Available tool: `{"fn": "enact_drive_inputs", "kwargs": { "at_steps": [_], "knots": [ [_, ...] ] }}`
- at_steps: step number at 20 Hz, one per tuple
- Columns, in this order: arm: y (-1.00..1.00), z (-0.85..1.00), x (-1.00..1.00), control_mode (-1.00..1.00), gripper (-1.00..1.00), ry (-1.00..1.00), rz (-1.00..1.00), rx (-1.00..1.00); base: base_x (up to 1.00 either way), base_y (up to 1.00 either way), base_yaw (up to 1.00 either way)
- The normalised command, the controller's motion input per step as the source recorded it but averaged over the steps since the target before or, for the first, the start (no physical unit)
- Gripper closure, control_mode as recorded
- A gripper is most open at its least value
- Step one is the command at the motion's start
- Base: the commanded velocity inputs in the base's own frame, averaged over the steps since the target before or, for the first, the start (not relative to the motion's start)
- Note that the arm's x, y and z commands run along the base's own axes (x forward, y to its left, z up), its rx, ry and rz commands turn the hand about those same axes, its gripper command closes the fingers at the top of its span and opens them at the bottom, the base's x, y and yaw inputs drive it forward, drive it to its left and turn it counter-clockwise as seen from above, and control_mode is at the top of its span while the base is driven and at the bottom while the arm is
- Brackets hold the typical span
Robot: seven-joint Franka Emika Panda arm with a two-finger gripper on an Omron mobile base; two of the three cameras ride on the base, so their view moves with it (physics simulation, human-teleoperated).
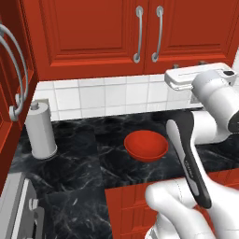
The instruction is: Open the cabinet. Pick the orange and kiwi from the cabinet and place them into the bowl. Then close the cabinet.
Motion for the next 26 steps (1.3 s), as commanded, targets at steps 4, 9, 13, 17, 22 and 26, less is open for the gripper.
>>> {"fn": "enact_drive_inputs", "kwargs": {
  "at_steps": [4, 9, 13, 17, 22, 26],
  "knots": [
    [0.0, 0.05, 0.56, -1.0, -1.0, 0.0, 0.0, 0.0, 0.0, 0.0, 0.0],
    [-0.04, 0.01, 0.69, -1.0, -1.0, 0.0, 0.0, 0.0, 0.0, 0.0, 0.0],
    [-0.08, 0.0, 0.81, -1.0, -1.0, 0.02, 0.0, 0.01, 0.0, 0.0, 0.0],
    [-0.01, 0.0, 0.78, -1.0, -1.0, 0.0, 0.0, 0.0, 0.0, 0.0, 0.0],
    [0.01, 0.0, 0.6, -1.0, -1.0, 0.0, 0.0, 0.0, 0.0, 0.0, 0.0],
    [0.0, 0.0, 0.87, -1.0, -1.0, 0.0, 0.0, 0.01, 0.0, 0.0, 0.0]
  ]
}}
